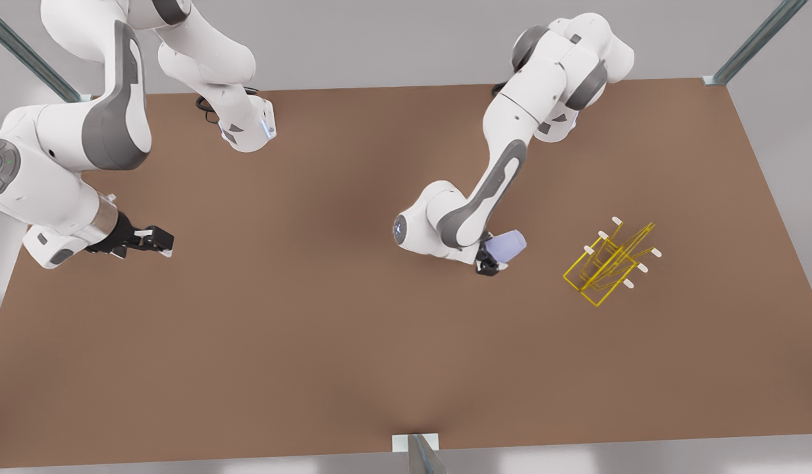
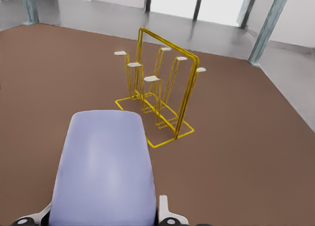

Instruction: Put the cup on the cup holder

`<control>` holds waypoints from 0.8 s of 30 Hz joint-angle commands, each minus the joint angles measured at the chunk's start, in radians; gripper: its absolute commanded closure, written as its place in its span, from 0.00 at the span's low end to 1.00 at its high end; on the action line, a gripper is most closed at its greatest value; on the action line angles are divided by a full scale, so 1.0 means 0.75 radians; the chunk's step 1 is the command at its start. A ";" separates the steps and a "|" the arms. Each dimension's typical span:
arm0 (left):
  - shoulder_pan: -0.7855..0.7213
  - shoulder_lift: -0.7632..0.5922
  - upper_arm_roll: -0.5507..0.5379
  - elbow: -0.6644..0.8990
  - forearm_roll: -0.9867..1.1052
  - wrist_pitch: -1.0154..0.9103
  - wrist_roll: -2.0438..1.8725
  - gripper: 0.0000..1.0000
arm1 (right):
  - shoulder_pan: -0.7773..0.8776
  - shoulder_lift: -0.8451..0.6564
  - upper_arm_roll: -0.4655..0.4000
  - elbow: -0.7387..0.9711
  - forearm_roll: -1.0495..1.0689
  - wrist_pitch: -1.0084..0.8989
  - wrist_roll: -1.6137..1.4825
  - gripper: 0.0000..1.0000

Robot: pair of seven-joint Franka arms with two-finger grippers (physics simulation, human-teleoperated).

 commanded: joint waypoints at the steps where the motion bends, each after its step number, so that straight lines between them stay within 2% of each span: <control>1: 0.010 -0.005 0.023 -0.003 0.153 -0.441 -0.001 0.22 | -0.005 -0.001 0.001 0.001 0.001 0.001 0.004 0.00; 3: 0.022 -0.001 0.105 -0.031 0.257 -0.441 -0.003 0.21 | -0.009 -0.001 0.001 0.001 0.001 0.001 0.002 0.00; 7: 0.116 -0.003 0.105 -0.148 0.392 -0.421 -0.023 0.21 | -0.007 -0.001 0.001 0.001 0.001 0.001 0.002 0.00; 15: 0.151 -0.057 0.107 -0.350 0.429 -0.433 -0.113 0.21 | -0.009 -0.001 0.001 0.001 0.001 0.001 0.002 0.00; 24: 0.255 0.009 0.105 -0.379 0.593 -0.368 -0.138 0.21 | -0.011 -0.003 0.001 0.001 0.001 -0.001 0.002 0.00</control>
